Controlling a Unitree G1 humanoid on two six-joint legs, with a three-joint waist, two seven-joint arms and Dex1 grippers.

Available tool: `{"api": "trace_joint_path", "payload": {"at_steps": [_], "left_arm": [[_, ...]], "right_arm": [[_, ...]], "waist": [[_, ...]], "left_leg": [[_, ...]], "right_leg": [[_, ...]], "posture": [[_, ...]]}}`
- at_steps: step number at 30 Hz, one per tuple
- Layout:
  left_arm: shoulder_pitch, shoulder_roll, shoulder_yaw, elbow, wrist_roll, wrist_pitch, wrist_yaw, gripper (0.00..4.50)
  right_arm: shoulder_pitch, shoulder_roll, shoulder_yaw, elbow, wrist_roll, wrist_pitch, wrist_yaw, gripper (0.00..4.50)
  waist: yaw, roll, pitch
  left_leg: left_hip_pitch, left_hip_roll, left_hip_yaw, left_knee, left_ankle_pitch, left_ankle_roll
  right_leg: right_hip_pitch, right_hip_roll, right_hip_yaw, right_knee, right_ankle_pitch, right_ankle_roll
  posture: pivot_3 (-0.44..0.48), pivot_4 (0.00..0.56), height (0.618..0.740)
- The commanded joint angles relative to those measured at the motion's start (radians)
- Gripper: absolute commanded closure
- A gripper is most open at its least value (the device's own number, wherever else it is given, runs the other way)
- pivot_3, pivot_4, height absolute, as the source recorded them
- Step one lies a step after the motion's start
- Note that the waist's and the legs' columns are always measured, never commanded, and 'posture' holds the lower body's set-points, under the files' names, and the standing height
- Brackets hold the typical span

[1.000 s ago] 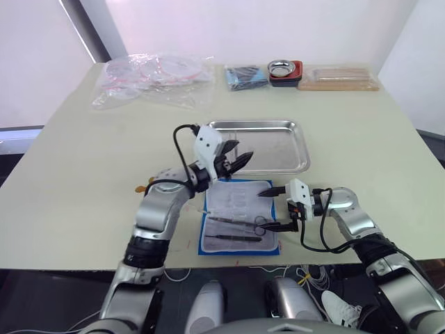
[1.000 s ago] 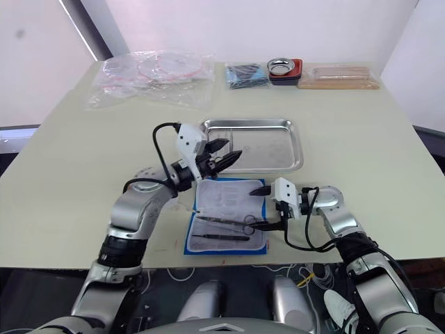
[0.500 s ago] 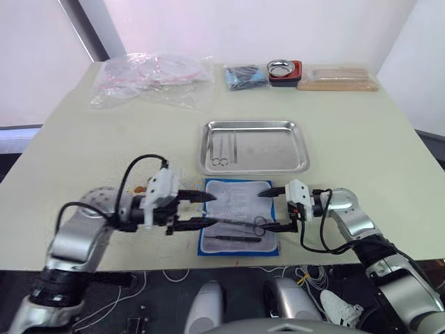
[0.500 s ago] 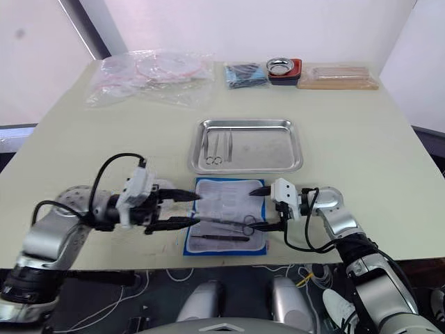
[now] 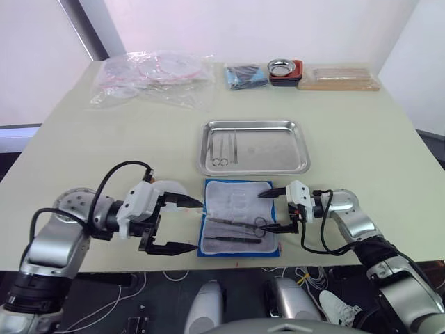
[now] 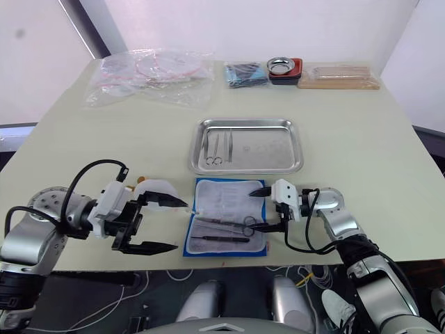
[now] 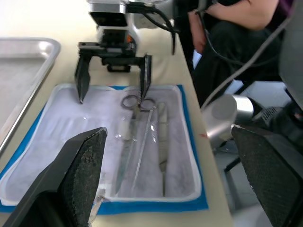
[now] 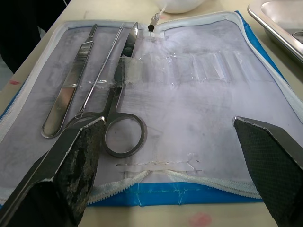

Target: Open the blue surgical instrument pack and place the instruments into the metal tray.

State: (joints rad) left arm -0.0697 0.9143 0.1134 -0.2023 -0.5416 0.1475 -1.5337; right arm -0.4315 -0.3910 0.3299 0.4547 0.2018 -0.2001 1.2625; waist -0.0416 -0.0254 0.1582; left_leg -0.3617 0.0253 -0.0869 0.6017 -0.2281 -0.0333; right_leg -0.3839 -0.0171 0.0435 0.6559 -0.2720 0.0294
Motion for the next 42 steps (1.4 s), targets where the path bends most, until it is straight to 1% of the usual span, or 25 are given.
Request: {"api": "trace_joint_path", "payload": {"at_steps": [1, 8, 14, 17, 18, 20, 21, 23, 29, 34, 38, 42], "left_arm": [[0.02, 0.023, 0.045, -0.016, -0.035, -0.024, -0.038, 0.07], [0.037, 0.027, 0.051, -0.027, -0.04, -0.042, -0.035, 0.07], [0.039, 0.002, 0.034, -0.049, -0.042, -0.032, -0.001, 0.07], [0.041, -0.026, 0.024, -0.053, -0.036, -0.032, 0.021, 0.07], [0.044, -0.034, 0.017, -0.053, -0.029, -0.038, 0.025, 0.07], [0.045, -0.047, 0.007, -0.05, -0.017, -0.048, 0.03, 0.07], [0.043, -0.054, 0.003, -0.047, -0.013, -0.052, 0.033, 0.07], [0.039, -0.06, -0.001, -0.043, -0.011, -0.055, 0.037, 0.07], [0.04, -0.08, -0.027, -0.026, 0.012, -0.084, 0.038, 0.07], [0.042, -0.097, -0.049, -0.02, 0.025, -0.103, 0.043, 0.07], [0.032, -0.123, -0.078, 0.007, 0.047, -0.128, 0.046, 0.07], [0.013, -0.145, -0.107, 0.058, 0.074, -0.167, 0.044, 0.07]], "right_arm": [[0.07, -0.039, 0.044, 0.09, -0.1, 0.048, -0.02, 0.0], [0.067, -0.051, 0.031, 0.071, -0.091, 0.052, -0.016, 0.0], [0.076, -0.064, 0.011, -0.008, -0.069, 0.073, -0.013, 0.0], [0.088, -0.068, -0.007, -0.074, -0.043, 0.086, -0.018, 0.0], [0.094, -0.073, -0.014, -0.107, -0.034, 0.091, -0.019, 0.0], [0.104, -0.071, -0.039, -0.166, -0.008, 0.112, -0.034, 0.0], [0.108, -0.072, -0.048, -0.194, 0.001, 0.124, -0.039, 0.0], [0.116, -0.076, -0.059, -0.234, 0.01, 0.14, -0.047, 0.0], [0.139, -0.101, -0.108, -0.357, 0.065, 0.192, -0.059, 0.0], [0.157, -0.119, -0.14, -0.445, 0.111, 0.239, -0.067, 0.0], [0.173, -0.168, -0.177, -0.524, 0.155, 0.282, -0.057, 0.0], [0.194, -0.212, -0.235, -0.591, 0.22, 0.314, -0.045, 0.0]], "waist": [[0.0, 0.0, 0.0], [0.002, 0.0, 0.0], [0.005, 0.001, 0.003], [0.005, 0.001, 0.006], [0.006, 0.003, 0.008], [0.007, 0.004, 0.008], [0.007, 0.004, 0.009], [0.007, 0.004, 0.013], [0.007, 0.006, 0.02], [0.005, 0.007, 0.025], [0.004, 0.008, 0.025], [0.004, 0.008, 0.026]], "left_leg": [[0.0, 0.0, 0.0, 0.0, 0.0, 0.0], [0.0, -0.001, 0.001, 0.0, 0.0, 0.0], [-0.004, -0.003, 0.001, 0.0, 0.0, 0.0], [-0.006, -0.004, 0.002, 0.0, 0.0, 0.0], [-0.007, -0.004, 0.003, 0.0, 0.0, 0.0], [-0.012, -0.006, 0.003, 0.0, 0.0, 0.0], [-0.018, -0.007, 0.003, 0.001, 0.0, 0.0], [-0.021, -0.008, 0.002, 0.002, 0.0, 0.0], [-0.023, -0.013, 0.001, 0.002, 0.0, 0.0], [-0.026, -0.014, 0.001, 0.007, 0.0, 0.001], [-0.033, -0.014, 0.0, 0.012, 0.0, 0.001], [-0.034, -0.014, 0.0, 0.014, 0.0, 0.001]], "right_leg": [[0.0, 0.0, 0.0, 0.0, 0.0, 0.0], [0.0, -0.001, 0.001, -0.001, 0.0, 0.0], [-0.002, -0.002, 0.0, -0.002, 0.0, 0.0], [-0.004, -0.001, -0.002, -0.002, 0.0, 0.0], [-0.004, 0.0, -0.002, -0.002, 0.0, 0.0], [-0.009, 0.0, -0.002, -0.001, 0.0, 0.001], [-0.014, 0.0, -0.002, 0.0, 0.003, 0.004], [-0.017, 0.001, -0.003, 0.001, 0.005, 0.001], [-0.019, -0.001, -0.003, 0.001, 0.005, 0.001], [-0.02, -0.001, -0.003, 0.002, 0.004, 0.002], [-0.026, -0.001, -0.004, 0.007, 0.005, 0.001], [-0.026, -0.001, -0.004, 0.007, 0.006, 0.001]], "posture": [[0.0, 0.15, 0.74], [0.0, 0.15, 0.74], [0.0, 0.15, 0.74], [0.0, 0.15, 0.74], [0.0, 0.15, 0.74], [0.0, 0.15, 0.74], [0.0, 0.15, 0.74], [0.0, 0.15, 0.74], [0.0, 0.15, 0.74], [0.0, 0.15, 0.74], [0.0, 0.15, 0.74], [0.0, 0.15, 0.74]]}}
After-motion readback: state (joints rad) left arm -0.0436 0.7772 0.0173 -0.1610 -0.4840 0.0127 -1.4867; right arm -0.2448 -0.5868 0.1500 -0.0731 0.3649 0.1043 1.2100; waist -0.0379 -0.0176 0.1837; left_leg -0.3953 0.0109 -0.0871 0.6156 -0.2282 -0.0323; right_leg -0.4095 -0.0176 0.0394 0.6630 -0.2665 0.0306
